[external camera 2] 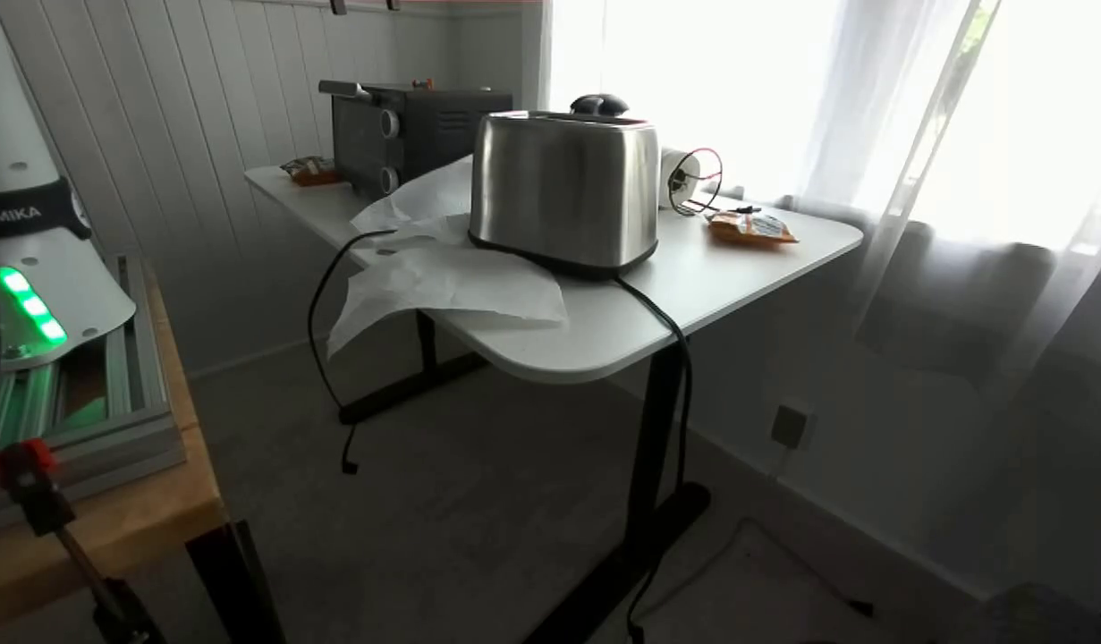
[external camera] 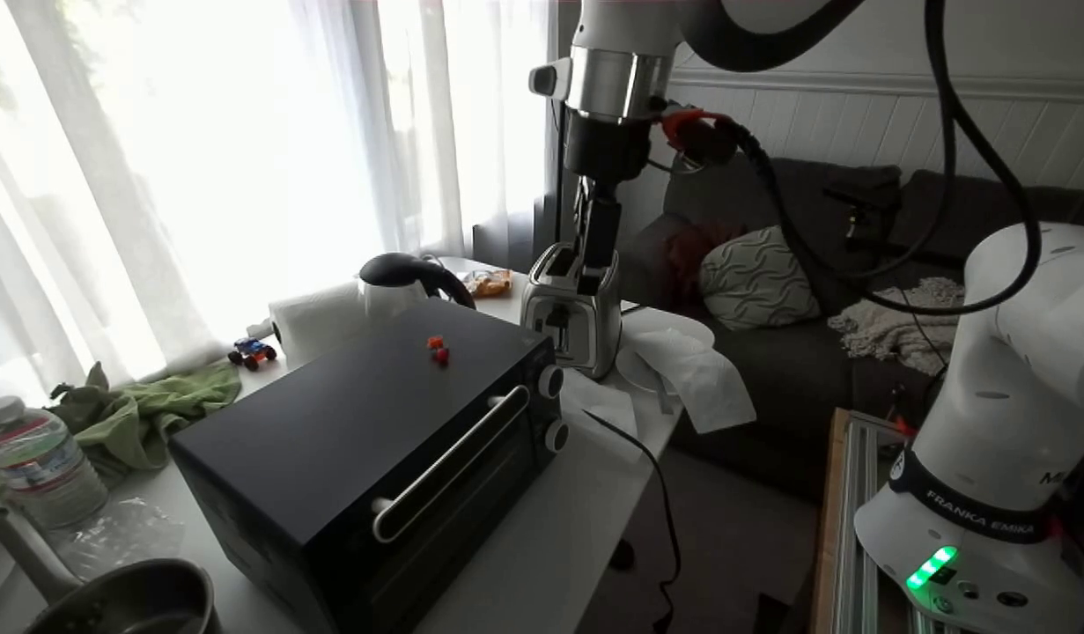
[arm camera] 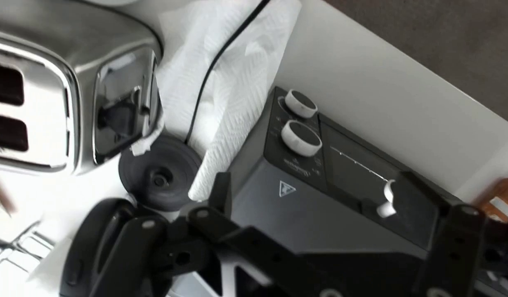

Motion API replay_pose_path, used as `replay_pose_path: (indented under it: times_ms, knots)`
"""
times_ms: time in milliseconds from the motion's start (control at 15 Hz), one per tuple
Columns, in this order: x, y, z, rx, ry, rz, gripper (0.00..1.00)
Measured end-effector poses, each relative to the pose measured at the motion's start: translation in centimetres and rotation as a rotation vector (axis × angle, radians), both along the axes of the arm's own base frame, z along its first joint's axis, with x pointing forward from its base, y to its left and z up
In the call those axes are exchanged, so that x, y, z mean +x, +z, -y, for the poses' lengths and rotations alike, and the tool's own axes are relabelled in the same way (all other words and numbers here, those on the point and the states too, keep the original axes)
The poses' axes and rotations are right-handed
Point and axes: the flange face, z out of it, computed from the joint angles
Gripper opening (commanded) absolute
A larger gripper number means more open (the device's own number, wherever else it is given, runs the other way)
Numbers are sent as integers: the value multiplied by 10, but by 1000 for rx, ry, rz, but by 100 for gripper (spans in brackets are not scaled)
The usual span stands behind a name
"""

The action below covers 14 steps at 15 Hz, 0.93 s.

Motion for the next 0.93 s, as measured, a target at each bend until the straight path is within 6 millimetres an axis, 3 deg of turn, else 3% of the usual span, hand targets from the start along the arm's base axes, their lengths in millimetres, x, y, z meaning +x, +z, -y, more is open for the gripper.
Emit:
replay_pose_path:
  times_ms: [400,933]
  knots:
    - [34,-12,-46,79,282,10,100]
    - [42,-15,-50,85,313,3,100]
